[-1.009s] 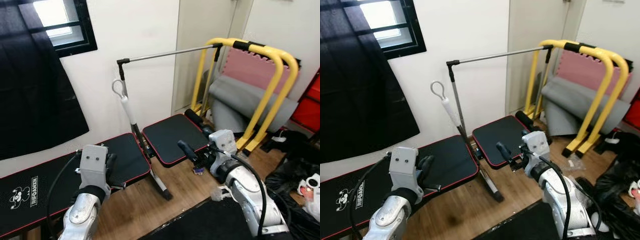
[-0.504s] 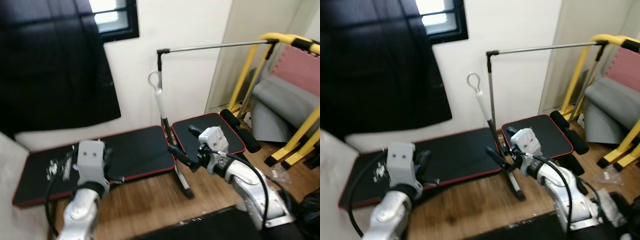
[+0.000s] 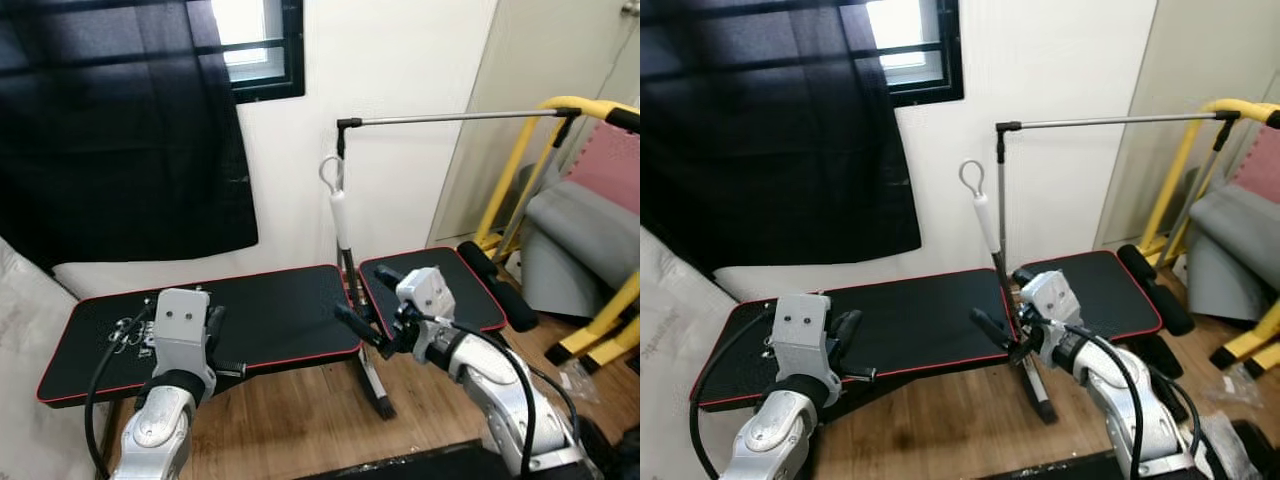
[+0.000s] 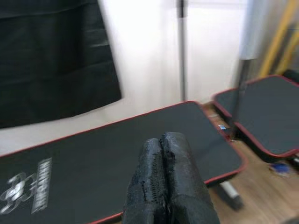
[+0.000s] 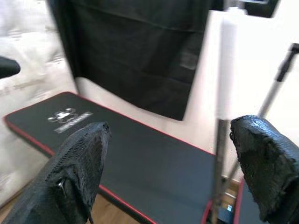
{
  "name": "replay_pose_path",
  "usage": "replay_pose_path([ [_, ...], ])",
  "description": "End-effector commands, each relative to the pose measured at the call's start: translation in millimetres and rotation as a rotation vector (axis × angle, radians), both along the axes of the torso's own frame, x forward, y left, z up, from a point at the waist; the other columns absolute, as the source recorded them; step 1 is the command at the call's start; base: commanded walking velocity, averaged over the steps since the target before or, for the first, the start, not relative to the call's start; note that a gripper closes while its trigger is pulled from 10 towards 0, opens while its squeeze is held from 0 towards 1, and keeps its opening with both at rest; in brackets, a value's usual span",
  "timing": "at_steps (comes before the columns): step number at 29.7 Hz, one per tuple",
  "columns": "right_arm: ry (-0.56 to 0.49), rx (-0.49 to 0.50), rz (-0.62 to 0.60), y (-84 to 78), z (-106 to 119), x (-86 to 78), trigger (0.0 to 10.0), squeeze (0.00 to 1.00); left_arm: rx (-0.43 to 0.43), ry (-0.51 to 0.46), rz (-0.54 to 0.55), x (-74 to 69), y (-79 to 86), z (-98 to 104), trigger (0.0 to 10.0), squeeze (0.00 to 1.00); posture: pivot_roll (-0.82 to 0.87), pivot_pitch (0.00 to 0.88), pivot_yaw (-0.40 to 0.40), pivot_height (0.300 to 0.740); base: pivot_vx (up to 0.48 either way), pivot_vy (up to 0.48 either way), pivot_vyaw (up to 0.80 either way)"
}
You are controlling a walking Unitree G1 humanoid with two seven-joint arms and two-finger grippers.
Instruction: Sweep floor
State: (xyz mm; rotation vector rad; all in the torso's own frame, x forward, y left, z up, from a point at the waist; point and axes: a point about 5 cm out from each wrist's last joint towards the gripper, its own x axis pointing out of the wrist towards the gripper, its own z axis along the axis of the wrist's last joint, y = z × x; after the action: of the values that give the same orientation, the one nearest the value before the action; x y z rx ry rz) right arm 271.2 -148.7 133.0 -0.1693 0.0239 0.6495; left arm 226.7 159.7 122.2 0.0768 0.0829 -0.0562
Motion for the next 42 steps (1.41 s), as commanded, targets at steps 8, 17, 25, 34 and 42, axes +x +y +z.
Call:
replay_pose_path([
  [8,0.009,0.04,0.027,-0.5,1,-1.3,10.0,0.0,-0.002,0.006,-0.008,-1.3,0.0,-1,10.0,0.0,-0.14,0.0,-0.018,0.74,0.288,0.0,0.3],
  [17,0.032,0.027,0.032,1.6,-2,-3.3,10.0,0.0,-0.004,0.006,-0.016,-0.6,-1.1,-1,10.0,0.0,-0.14,0.0,-0.015,0.74,0.289,0.0,0.25],
  [25,0.041,0.013,0.039,1.2,-4,-4.2,10.0,0.0,-0.002,0.006,-0.017,-0.4,-0.8,-1,10.0,0.0,-0.14,0.0,-0.012,0.74,0.285,0.0,0.0],
  [34,0.078,-0.034,-0.012,-13.3,-7,-3.9,10.0,0.0,-0.016,0.003,-0.003,-0.4,0.3,0,10.0,0.0,-0.14,0.0,-0.021,0.74,0.0,0.0,0.0],
  [42,0.149,-0.07,-0.082,-25.8,-20,-3.0,10.0,0.0,-0.034,-0.008,-0.061,-2.1,-8.0,3,10.0,0.0,-0.12,0.0,-0.032,0.74,0.0,0.0,0.0],
])
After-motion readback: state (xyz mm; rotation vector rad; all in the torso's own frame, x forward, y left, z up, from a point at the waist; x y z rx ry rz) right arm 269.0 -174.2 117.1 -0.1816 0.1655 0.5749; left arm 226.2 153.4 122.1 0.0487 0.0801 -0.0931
